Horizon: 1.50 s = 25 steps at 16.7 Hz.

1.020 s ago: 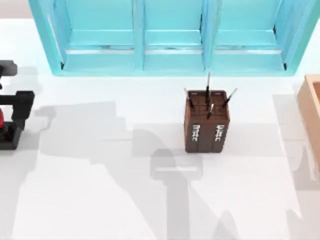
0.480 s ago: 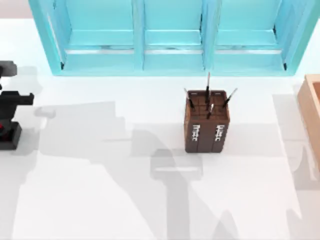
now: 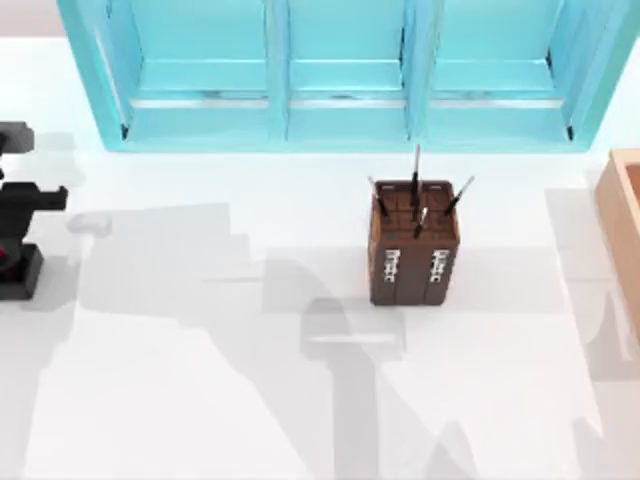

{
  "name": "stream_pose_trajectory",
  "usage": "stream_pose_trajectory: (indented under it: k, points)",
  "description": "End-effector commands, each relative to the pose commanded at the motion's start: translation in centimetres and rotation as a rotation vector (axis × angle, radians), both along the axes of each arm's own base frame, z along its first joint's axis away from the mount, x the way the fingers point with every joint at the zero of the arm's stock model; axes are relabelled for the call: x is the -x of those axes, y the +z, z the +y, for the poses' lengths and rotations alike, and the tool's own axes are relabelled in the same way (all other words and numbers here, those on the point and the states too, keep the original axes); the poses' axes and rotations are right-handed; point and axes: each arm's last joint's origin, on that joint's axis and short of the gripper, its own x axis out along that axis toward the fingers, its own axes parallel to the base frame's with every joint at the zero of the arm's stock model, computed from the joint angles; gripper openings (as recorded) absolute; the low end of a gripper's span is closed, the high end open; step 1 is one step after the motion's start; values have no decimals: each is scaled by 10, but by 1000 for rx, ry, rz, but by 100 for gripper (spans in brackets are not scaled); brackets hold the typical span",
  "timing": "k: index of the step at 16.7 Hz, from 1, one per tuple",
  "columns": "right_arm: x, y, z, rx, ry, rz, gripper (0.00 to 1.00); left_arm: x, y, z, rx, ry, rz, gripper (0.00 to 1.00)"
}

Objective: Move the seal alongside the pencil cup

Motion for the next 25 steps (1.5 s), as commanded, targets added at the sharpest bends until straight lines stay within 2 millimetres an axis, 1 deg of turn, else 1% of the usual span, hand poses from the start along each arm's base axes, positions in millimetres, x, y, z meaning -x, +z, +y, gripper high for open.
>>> stream_pose_trajectory:
  k: [4,5,7,9,11,14,16,18,22,23,25]
  points:
    - [0,0,0,0,0,0,100,0,1,-2,0,-3,-1,0]
    - [0,0,0,0,0,0,100,-2,4,-6,0,-4,0,0]
    - [0,0,0,0,0,0,100,-8,17,-22,0,-9,0,0]
    - [0,0,0,0,0,0,100,-15,41,-47,0,-13,1,0]
    - [0,0,0,0,0,0,100,-17,71,-76,-1,-13,6,0]
    - [0,0,0,0,0,0,100,-9,114,-116,-2,-8,11,0]
    - [0,0,0,0,0,0,100,-1,133,-134,-1,-5,4,0]
    - [0,0,0,0,0,0,100,3,140,-141,0,-3,-1,0]
    - [0,0,0,0,0,0,100,1,139,-140,0,-2,1,0]
    - [0,0,0,0,0,0,100,1,139,-144,-2,-3,1,0]
    - [0,0,0,0,0,0,100,-3,138,-162,-8,-7,-3,0]
